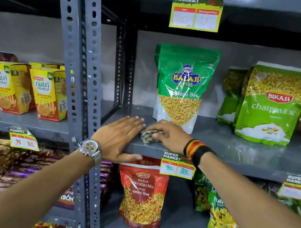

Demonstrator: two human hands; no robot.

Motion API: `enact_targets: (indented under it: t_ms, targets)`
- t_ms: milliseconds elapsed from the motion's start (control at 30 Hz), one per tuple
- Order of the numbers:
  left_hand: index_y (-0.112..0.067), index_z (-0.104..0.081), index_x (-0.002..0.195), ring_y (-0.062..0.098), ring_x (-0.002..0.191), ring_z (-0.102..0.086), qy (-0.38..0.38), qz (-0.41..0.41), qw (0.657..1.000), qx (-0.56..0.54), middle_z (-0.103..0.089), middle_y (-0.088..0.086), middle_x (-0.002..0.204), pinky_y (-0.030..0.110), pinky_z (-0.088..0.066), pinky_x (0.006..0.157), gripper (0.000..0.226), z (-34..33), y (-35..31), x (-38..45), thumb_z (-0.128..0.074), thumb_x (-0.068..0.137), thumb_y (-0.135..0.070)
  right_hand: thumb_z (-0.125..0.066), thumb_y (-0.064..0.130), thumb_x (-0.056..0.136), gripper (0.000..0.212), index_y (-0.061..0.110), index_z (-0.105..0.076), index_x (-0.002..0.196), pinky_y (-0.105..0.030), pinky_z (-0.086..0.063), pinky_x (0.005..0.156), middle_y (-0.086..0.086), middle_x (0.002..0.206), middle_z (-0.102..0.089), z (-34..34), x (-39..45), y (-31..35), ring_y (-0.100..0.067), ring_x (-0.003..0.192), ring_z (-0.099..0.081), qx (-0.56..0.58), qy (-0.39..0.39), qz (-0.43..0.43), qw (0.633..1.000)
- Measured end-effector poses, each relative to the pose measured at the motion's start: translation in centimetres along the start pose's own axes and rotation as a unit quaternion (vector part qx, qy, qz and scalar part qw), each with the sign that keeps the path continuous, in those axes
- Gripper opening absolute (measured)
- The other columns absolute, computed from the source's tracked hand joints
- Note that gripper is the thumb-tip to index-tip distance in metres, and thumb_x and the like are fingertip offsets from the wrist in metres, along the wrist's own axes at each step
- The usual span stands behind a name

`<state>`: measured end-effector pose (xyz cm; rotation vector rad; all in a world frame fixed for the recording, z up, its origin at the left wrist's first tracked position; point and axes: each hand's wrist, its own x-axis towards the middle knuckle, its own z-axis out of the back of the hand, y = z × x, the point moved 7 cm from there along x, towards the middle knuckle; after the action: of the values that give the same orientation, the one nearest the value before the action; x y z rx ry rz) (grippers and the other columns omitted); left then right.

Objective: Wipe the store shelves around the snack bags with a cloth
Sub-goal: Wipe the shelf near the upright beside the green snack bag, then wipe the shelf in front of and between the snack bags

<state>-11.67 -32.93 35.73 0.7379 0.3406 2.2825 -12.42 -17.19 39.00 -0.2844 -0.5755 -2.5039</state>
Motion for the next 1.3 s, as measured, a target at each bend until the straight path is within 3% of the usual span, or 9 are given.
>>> enact_targets:
  t_ms: [133,200,333,533,767,933,1100,1200,1300]
  targets:
    - [-0.002,-0.03,0.16,0.032,0.155,-0.032,0.014,-0.02,0.999,0.036,-0.03,0.018,0.168,0.047,-0.021,0.13,0.115,-0.8,0.3,-0.5,-0.029,0.086,-0.091,-0.059,0.019,0.097,0.029,0.021,-0.066,0.125,-0.011,-0.041,0.099,0.003,0.122,-0.062,0.8,-2.7,0.2,-0.007,0.113,-0.059,0.055,0.121,0.05,0.99]
    - [-0.003,-0.026,0.161,0.031,0.156,-0.03,0.021,-0.007,0.999,0.03,-0.027,0.017,0.169,0.046,-0.021,0.13,0.116,-0.8,0.3,-0.3,-0.027,0.086,-0.091,-0.06,0.023,0.097,0.029,0.025,-0.066,0.125,-0.017,-0.043,0.103,0.005,0.122,-0.064,2.7,-4.1,-1.8,-0.005,0.113,-0.06,0.059,0.126,0.029,0.99]
    - [-0.011,-0.01,0.165,0.026,0.159,-0.023,0.073,0.033,0.995,-0.056,-0.01,0.009,0.175,0.045,-0.026,0.128,0.119,-1.2,0.2,1.4,-0.024,0.081,-0.095,-0.057,0.018,0.098,0.03,0.025,-0.066,0.125,-0.045,-0.042,0.109,-0.001,0.125,-0.062,5.4,-3.7,-6.7,-0.02,0.118,-0.058,0.028,-0.019,-0.057,0.998]
    - [-0.012,-0.015,0.165,0.024,0.158,-0.026,0.144,0.029,0.98,-0.135,-0.015,0.008,0.174,0.043,-0.022,0.13,0.13,-2.9,0.0,3.0,-0.028,0.071,-0.101,-0.054,0.026,0.099,0.029,0.032,-0.063,0.126,-0.051,-0.039,0.11,0.002,0.134,-0.059,3.3,-3.1,-7.7,-0.023,0.125,-0.054,-0.018,-0.044,-0.084,0.995]
    - [-0.012,-0.016,0.165,0.024,0.159,-0.023,0.131,0.034,0.979,-0.154,-0.02,0.009,0.173,0.047,-0.019,0.13,0.132,-3.9,0.2,3.1,-0.021,0.069,-0.104,-0.057,0.039,0.095,0.027,0.04,-0.064,0.121,-0.01,-0.044,0.096,0.018,0.117,-0.064,4.5,-7.3,-4.2,0.004,0.109,-0.061,0.052,0.104,0.001,0.993]
    - [-0.011,-0.017,0.164,0.026,0.158,-0.026,0.126,0.021,0.981,-0.148,-0.023,0.01,0.172,0.047,-0.021,0.13,0.13,-3.6,0.0,3.1,-0.022,0.071,-0.102,-0.059,0.019,0.097,0.028,0.029,-0.064,0.123,-0.032,-0.04,0.109,0.001,0.124,-0.064,6.2,-4.4,-7.1,-0.019,0.122,-0.058,0.072,-0.05,-0.107,0.99]
    - [-0.01,-0.016,0.164,0.025,0.158,-0.025,0.133,0.021,0.979,-0.153,-0.022,0.01,0.172,0.045,-0.018,0.131,0.13,-3.4,-0.1,2.8,-0.02,0.071,-0.1,-0.055,0.023,0.099,0.031,0.024,-0.063,0.128,-0.034,-0.042,0.109,0.003,0.129,-0.058,3.6,-4.8,-6.2,-0.017,0.122,-0.057,0.005,0.024,-0.103,0.994]
    - [-0.01,-0.016,0.164,0.025,0.158,-0.024,0.135,0.023,0.978,-0.157,-0.021,0.01,0.173,0.045,-0.018,0.131,0.13,-3.3,-0.1,2.9,-0.02,0.071,-0.1,-0.059,0.036,0.095,0.029,0.036,-0.064,0.124,-0.013,-0.044,0.1,0.019,0.121,-0.064,4.7,-8.1,-5.2,0.001,0.113,-0.061,0.041,0.14,-0.073,0.987]
    - [-0.01,-0.016,0.164,0.025,0.158,-0.025,0.132,0.017,0.978,-0.159,-0.022,0.01,0.172,0.045,-0.02,0.13,0.123,-3.0,-0.2,3.0,-0.028,0.078,-0.097,-0.061,0.035,0.092,0.031,0.033,-0.066,0.124,-0.017,-0.045,0.102,0.018,0.123,-0.068,7.6,-8.8,-6.7,0.001,0.114,-0.062,0.071,0.087,-0.113,0.987]
